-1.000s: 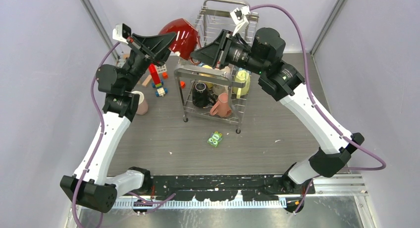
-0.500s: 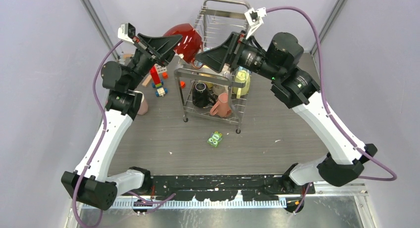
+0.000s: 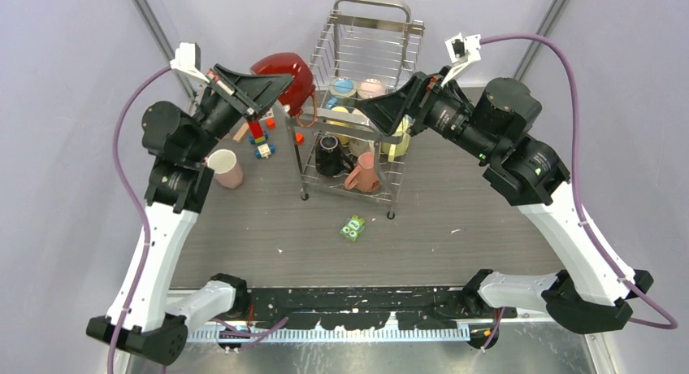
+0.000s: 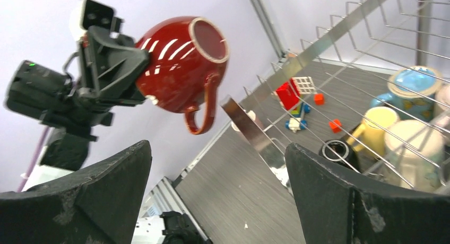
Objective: Unload the cups from the dish rack
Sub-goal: Place the cup at the center of the board.
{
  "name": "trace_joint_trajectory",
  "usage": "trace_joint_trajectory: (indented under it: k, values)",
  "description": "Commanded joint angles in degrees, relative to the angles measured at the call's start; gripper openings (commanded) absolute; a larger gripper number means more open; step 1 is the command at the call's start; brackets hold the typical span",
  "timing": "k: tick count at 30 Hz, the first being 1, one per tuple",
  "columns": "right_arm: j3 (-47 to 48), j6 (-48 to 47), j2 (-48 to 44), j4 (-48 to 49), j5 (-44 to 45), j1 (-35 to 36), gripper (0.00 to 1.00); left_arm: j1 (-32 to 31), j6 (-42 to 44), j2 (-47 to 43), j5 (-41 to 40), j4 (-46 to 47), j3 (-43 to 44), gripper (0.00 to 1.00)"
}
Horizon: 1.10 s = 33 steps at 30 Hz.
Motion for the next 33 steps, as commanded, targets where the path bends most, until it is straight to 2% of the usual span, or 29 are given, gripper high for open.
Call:
trace_joint_trajectory:
  k: [1,11,17,25,33]
  values:
    - [-1.5,-3.5,-2.5,-2.1,5.5,0.2,1.0,-0.1,13.2,-6.1,-2.2,-9.2,5.0,0.0]
    - [-2.3,-5.7,-2.7,-4.5,9.8,0.2,1.0,-0.1,30.0,-15.7,-10.4,-37.7,8.5,0.0]
    - [-2.1,-6.5,-2.7,-5.6,11.8,0.2,1.0,-0.1,35.4,-19.5,-16.0,-50.8,4.9,0.0]
    - [-2.0,-7.1,-3.7,-8.4,18.1,0.1,1.0,-0.1,37.7,-18.7,-19.5,-56.3,-3.8,0.0]
    - [-3.4,-6.9,-8.5,-9.0,23.6,0.1,1.0,-0.1,40.4,-10.4,-20.4,-51.6,-12.0,0.0]
